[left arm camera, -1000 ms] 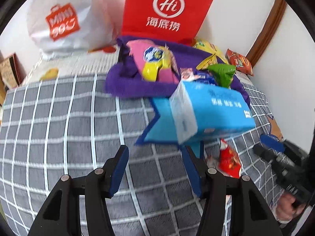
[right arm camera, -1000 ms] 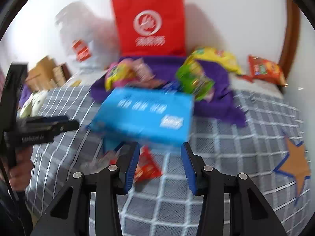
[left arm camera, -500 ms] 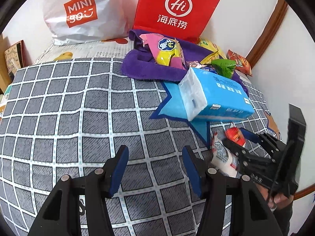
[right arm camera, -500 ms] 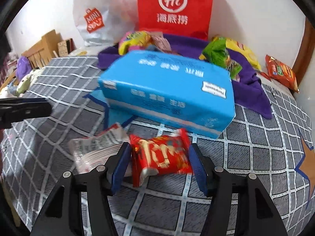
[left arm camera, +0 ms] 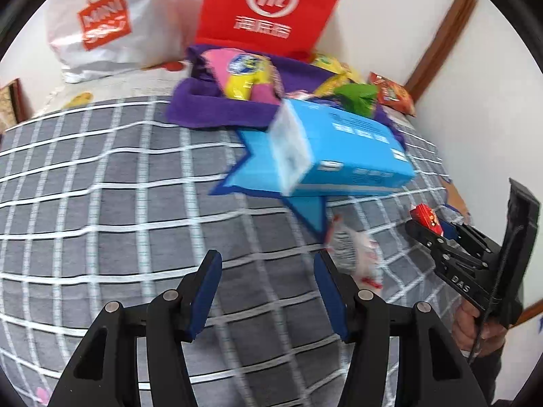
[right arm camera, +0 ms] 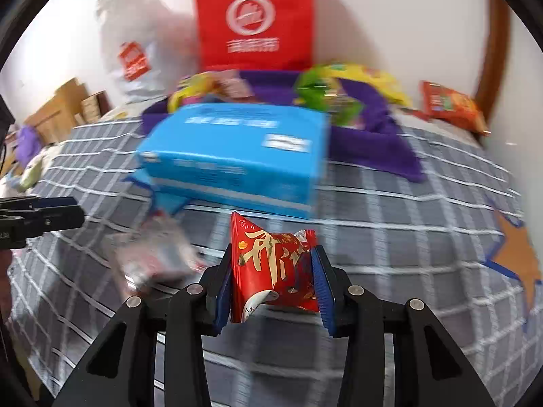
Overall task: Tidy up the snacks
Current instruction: 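Lower the right tool and grasp the red candy packet, then grasp the white sauce sachet with the left tool while the right tool holds the red packet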
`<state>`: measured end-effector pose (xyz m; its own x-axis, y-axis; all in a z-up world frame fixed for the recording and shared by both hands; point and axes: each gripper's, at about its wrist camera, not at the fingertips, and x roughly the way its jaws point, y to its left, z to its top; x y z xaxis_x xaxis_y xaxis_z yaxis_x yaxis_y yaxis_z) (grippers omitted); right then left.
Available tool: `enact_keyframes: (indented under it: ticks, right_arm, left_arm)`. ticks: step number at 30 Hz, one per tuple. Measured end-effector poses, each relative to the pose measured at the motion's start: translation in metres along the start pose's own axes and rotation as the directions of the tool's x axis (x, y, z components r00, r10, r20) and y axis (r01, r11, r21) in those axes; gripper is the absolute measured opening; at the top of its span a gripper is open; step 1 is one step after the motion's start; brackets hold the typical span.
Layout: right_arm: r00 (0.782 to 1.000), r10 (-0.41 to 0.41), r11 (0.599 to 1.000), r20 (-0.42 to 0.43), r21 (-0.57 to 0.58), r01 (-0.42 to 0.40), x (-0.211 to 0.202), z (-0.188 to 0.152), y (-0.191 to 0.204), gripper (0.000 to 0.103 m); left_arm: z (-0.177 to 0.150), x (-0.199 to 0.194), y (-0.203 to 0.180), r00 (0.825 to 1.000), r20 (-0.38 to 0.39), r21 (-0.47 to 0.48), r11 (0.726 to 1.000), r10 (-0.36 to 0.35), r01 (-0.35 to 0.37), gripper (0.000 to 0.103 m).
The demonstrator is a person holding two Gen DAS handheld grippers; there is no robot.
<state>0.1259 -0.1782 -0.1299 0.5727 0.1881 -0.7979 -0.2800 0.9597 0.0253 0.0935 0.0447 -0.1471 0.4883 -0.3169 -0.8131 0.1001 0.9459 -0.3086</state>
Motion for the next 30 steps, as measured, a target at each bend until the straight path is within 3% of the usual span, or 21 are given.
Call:
enact_keyframes:
  ticks: [4, 9, 14, 23, 30]
  right_arm:
    - [0.997, -0.079, 0.996, -0.019, 0.044, 0.08, -0.002, -0.013, -0.028, 0.042]
    - [0.998, -0.065, 0.993, 0.007, 0.102, 0.064, -0.003, -0.03, -0.045, 0.043]
    - [0.999, -0.05, 0.992, -0.009, 0.115, 0.051, 0.004, -0.029, -0.047, 0.044]
    - [0.999, -0.035, 0.991, -0.009, 0.127, 0.036, 0.006, -0.028, -0.049, 0.044]
    - [0.999, -0.042, 0.992, -0.01, 0.121, 0.043, 0.006, -0.028, -0.048, 0.044]
  left_arm:
    - [0.005, 0.016, -0.022, 0.999, -0.029, 0.037, 0.999, -0.035, 0.036, 0.054]
    - [0.008, 0.038, -0.05, 0.992, -0.094, 0.074, 0.993, -0.087, 0.095, 0.056]
    - [0.002, 0.051, -0.072, 0.991, -0.122, 0.145, 0.987, -0.049, 0.067, 0.06]
    - [-0.008, 0.052, -0.091, 0.998, -0.033, 0.278, 0.959, 0.062, -0.05, 0.06]
    - [-0.004, 0.031, -0.055, 0.997, 0.008, 0.197, 0.977, 0.08, -0.08, 0.06]
